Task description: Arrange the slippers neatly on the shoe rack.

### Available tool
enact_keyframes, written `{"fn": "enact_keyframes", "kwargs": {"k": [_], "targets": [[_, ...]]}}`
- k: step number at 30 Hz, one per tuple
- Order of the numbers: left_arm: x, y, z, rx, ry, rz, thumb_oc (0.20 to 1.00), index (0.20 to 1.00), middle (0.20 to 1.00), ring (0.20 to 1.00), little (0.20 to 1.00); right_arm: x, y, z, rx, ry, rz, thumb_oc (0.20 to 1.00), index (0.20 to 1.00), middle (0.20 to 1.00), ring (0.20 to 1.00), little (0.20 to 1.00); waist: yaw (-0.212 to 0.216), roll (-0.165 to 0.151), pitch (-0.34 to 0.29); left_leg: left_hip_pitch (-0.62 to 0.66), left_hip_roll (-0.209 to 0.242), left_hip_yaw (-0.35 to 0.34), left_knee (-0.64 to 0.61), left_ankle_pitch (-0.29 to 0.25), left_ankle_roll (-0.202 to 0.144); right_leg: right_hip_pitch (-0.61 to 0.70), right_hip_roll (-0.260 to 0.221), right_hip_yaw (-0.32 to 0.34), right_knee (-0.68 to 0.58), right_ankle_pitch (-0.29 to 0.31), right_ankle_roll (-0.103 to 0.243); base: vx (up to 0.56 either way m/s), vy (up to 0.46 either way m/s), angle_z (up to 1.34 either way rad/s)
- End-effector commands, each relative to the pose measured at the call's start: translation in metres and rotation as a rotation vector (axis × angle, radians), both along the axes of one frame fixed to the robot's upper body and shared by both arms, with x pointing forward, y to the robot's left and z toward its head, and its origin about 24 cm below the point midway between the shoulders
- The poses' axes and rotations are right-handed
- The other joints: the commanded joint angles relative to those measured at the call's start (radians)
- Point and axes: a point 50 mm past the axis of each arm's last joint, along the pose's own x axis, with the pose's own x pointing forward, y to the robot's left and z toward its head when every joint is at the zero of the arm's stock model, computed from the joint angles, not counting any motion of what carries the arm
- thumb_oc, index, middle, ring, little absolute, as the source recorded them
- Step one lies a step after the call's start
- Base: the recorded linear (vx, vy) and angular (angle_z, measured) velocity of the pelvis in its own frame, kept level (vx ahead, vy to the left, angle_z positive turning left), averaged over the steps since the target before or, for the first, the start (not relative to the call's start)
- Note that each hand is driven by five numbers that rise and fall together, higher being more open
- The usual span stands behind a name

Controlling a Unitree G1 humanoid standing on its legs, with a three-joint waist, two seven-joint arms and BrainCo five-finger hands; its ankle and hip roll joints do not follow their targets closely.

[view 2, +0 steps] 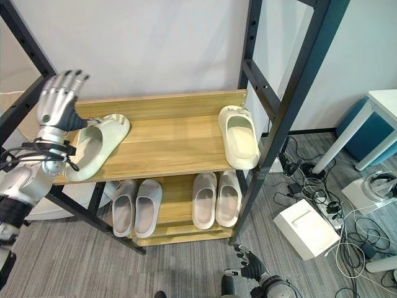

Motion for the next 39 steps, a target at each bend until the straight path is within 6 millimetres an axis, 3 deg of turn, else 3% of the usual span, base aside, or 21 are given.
{"fn": "enact_keyframes", "kwargs": {"k": [1,6,13,15,23,24,26,32,33,34,35,36,38,39], "targets": [[0.003,0.01,0.041,-0.013,-0.158,0.034,1.0,1.0,1.0,1.0,1.0,0.013,0.012,0.008,0.029,-0.073,0.035,1.0,1.0,1.0,1.0,1.0,0.012,-0.02,0.007,0.025,-0.004,-0.054,0.002,-0.026,-0.04,0.086,-0.042,-0.033,0.001,-0.083,0.094,0.02,-0.009,0.05],[0.01,0.015,0.043,0.206,-0.07,0.106,1.0,1.0,1.0,1.0,1.0,0.015,0.008,0.011,0.021,-0.085,0.043,1.0,1.0,1.0,1.0,1.0,0.005,-0.018,0.009,0.023,-0.005,-0.054,0.002,-0.027,-0.039,0.084,-0.042,-0.035,0.001,-0.08,0.099,0.01,-0.005,0.03],[0.026,0.019,0.028,0.294,0.048,0.168,1.0,1.0,1.0,1.0,1.0,0.014,0.006,0.014,0.022,-0.097,0.043,1.0,1.0,1.0,1.0,1.0,-0.01,-0.02,0.017,0.017,-0.006,-0.045,0.002,-0.027,-0.037,0.068,-0.042,-0.025,0.001,-0.073,0.104,0.0,0.005,-0.03],[0.035,0.021,0.025,0.392,0.107,0.229,1.0,1.0,1.0,1.0,1.0,0.016,0.004,0.016,0.022,-0.112,0.041,1.0,1.0,1.0,1.0,1.0,-0.024,-0.022,0.025,0.011,-0.005,-0.039,0.002,-0.026,-0.035,0.053,-0.042,-0.013,0.001,-0.066,0.107,0.0,0.0,0.0],[0.049,0.03,0.034,0.453,0.196,0.32,1.0,1.0,1.0,1.0,1.0,0.019,-0.002,0.022,0.026,-0.137,0.023,1.0,1.0,1.0,1.0,1.0,-0.046,-0.026,0.038,-0.002,-0.001,-0.023,0.002,-0.022,-0.032,0.02,-0.038,0.01,0.001,-0.054,0.111,-0.01,0.007,-0.1],[0.05,0.036,0.034,0.434,0.222,0.347,0.796,0.796,0.796,0.796,0.796,0.019,-0.002,0.022,0.027,-0.139,0.018,1.0,1.0,1.0,1.0,1.0,-0.054,-0.027,0.041,-0.004,0.001,-0.018,0.002,-0.02,-0.032,0.014,-0.037,0.014,0.001,-0.051,0.112,0.0,0.008,-0.04],[0.051,0.037,0.035,0.421,0.227,0.349,0.2,0.2,0.2,0.2,0.2,0.02,-0.003,0.023,0.028,-0.143,0.015,1.0,1.0,1.0,1.0,1.0,-0.055,-0.029,0.043,-0.006,0.002,-0.016,0.002,-0.02,-0.032,0.009,-0.037,0.016,0.001,-0.05,0.112,0.0,-0.001,-0.03],[0.053,0.025,0.037,0.283,0.204,0.248,0.2,0.2,0.2,0.2,0.2,0.019,0.001,0.021,0.04,-0.134,0.012,1.0,1.0,1.0,1.0,1.0,-0.056,-0.034,0.045,-0.011,0.004,-0.017,0.002,-0.019,-0.033,0.003,-0.035,0.02,0.001,-0.05,0.109,0.0,-0.002,-0.02],[0.055,0.015,0.035,0.269,0.199,0.21,0.2,0.2,0.2,0.2,0.2,0.02,0.002,0.021,0.041,-0.135,0.016,1.0,1.0,1.0,1.0,1.0,-0.054,-0.033,0.044,-0.008,0.004,-0.019,0.002,-0.02,-0.033,0.008,-0.034,0.018,0.001,-0.054,0.108,0.02,-0.031,0.04],[0.063,-0.006,0.032,0.256,0.193,0.147,0.2,0.2,0.2,0.2,0.2,0.02,0.003,0.022,0.038,-0.134,0.027,1.0,1.0,1.0,1.0,1.0,-0.059,-0.029,0.042,0.0,0.004,-0.02,0.002,-0.021,-0.034,0.019,-0.033,0.016,0.001,-0.059,0.105,0.02,-0.031,0.06],[0.063,-0.007,0.032,0.256,0.193,0.146,0.2,0.2,0.2,0.2,0.2,0.02,0.003,0.022,0.038,-0.134,0.027,1.0,1.0,1.0,1.0,1.0,-0.058,-0.029,0.042,0.001,0.004,-0.021,0.002,-0.021,-0.034,0.02,-0.033,0.016,0.001,-0.059,0.105,0.02,-0.048,0.08],[0.069,-0.028,0.031,0.259,0.189,0.092,0.2,0.2,0.2,0.2,0.2,0.02,0.003,0.023,0.039,-0.138,0.025,1.0,1.0,1.0,1.0,1.0,-0.068,-0.024,0.039,0.007,0.005,-0.019,0.002,-0.022,-0.035,0.028,-0.033,0.016,0.001,-0.064,0.104,0.0,-0.04,0.08],[0.075,-0.052,0.03,0.266,0.192,0.025,0.2,0.2,0.2,0.2,0.2,0.02,0.001,0.024,0.033,-0.138,0.021,1.0,1.0,1.0,1.0,1.0,-0.08,-0.018,0.04,0.014,0.006,-0.012,0.002,-0.022,-0.037,0.031,-0.03,0.021,0.001,-0.064,0.103,-0.02,-0.049,0.02],[0.075,-0.053,0.03,0.266,0.192,0.024,0.2,0.2,0.2,0.2,0.2,0.02,0.001,0.024,0.033,-0.138,0.02,1.0,1.0,1.0,1.0,1.0,-0.078,-0.018,0.041,0.015,0.006,-0.011,0.002,-0.023,-0.037,0.032,-0.03,0.022,0.001,-0.064,0.103,-0.02,-0.028,-0.06]]}}
